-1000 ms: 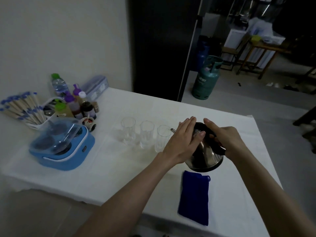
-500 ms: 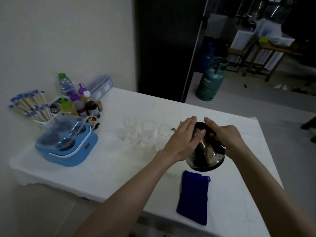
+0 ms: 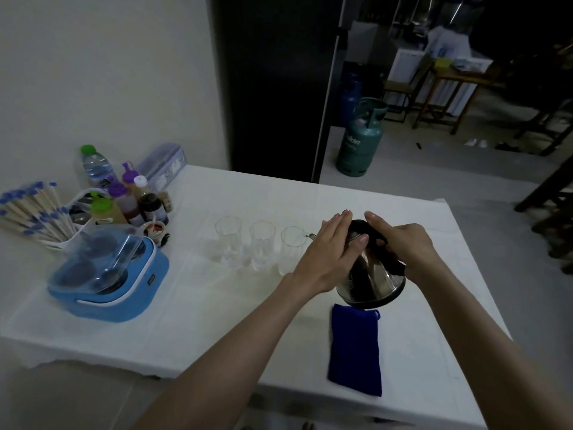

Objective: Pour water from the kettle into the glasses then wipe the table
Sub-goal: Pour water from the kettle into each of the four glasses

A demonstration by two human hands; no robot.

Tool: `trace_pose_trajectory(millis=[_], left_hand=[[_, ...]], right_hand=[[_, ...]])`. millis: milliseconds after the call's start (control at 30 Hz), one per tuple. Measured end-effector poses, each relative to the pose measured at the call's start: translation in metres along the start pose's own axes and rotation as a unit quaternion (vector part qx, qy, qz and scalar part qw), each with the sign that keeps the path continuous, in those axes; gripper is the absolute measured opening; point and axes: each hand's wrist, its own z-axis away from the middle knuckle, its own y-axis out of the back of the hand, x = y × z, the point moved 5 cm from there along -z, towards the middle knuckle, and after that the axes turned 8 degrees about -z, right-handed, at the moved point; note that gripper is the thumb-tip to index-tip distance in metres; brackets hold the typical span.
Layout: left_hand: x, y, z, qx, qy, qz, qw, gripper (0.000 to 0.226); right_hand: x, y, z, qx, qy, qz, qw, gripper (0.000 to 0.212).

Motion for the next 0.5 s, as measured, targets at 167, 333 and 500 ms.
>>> trace_pose_trajectory(millis=[167,333,500], left_hand=[[0.0004,0.003,0.0012,-0.001,-0.005,0.0,1.0,0.066],[0.0021,0.0086,0.0022,-0.001,-0.004,0.0,1.0,0.065],[0.0016,0.01,0.0014,-0.003,-0.006,-0.001,1.0,0.065]], right_hand=[[-0.0025,-0.0007,0.0028,0.006,-0.001,0.001,1.0,0.064],[-0.0057,-0.0027,0.0034,0.01,-0.001,0.014,1.0,0.064],[-0.0079,-0.0043,0.0025,0.016,-0.001,0.021,1.0,0.064]])
